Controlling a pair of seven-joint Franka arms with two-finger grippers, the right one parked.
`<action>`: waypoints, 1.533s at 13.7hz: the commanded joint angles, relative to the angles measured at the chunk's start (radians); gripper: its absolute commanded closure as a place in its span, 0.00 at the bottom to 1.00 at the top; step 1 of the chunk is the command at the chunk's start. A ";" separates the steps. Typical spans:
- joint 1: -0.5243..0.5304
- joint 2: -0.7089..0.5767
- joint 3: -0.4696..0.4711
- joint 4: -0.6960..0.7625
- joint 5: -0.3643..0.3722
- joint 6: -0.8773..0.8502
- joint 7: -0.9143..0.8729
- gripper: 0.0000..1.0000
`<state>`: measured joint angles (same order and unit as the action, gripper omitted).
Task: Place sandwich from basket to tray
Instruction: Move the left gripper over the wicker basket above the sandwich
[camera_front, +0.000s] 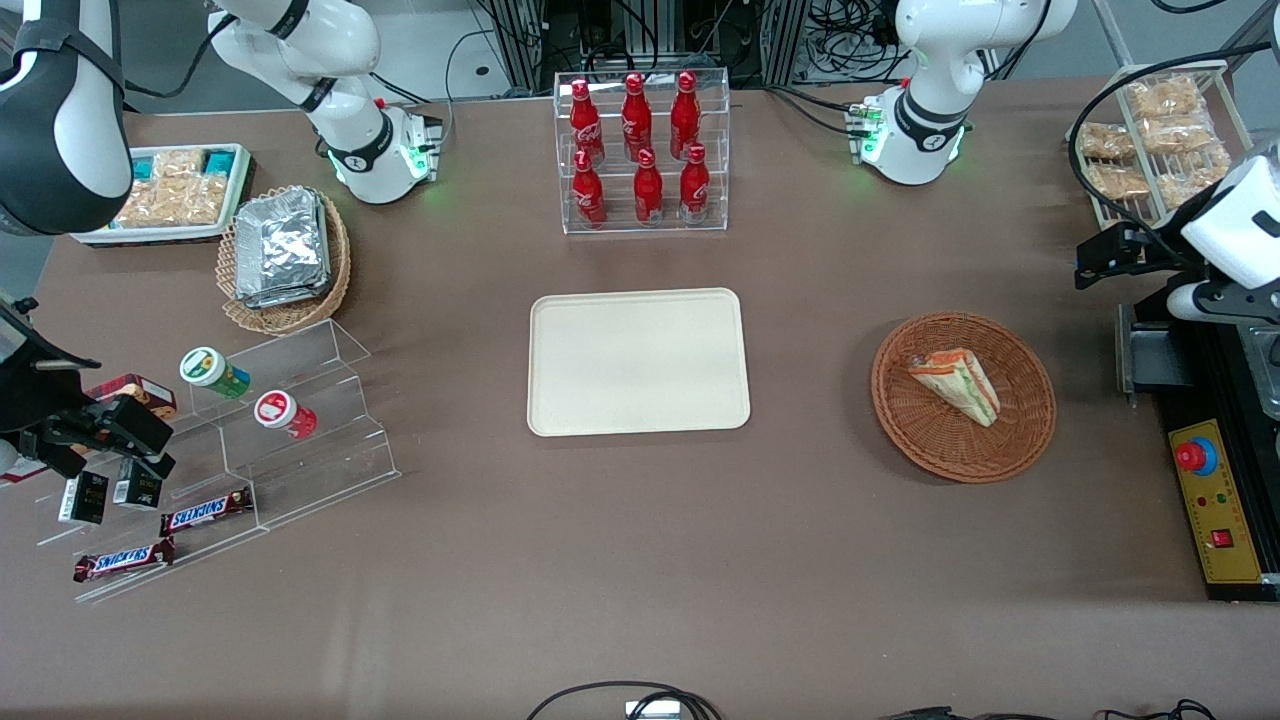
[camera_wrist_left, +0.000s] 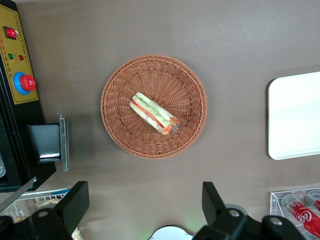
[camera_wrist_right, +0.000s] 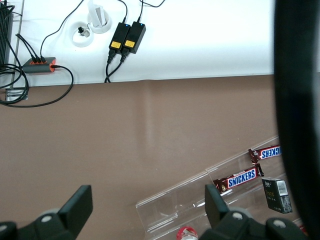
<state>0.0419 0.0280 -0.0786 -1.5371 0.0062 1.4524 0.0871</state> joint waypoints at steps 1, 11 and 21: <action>-0.005 -0.016 0.008 -0.017 0.006 -0.010 0.013 0.00; -0.011 -0.037 0.011 -0.257 0.028 0.155 -0.091 0.00; -0.004 -0.082 0.014 -0.693 0.028 0.634 -0.331 0.00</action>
<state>0.0423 -0.0247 -0.0700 -2.1918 0.0197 2.0543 -0.1816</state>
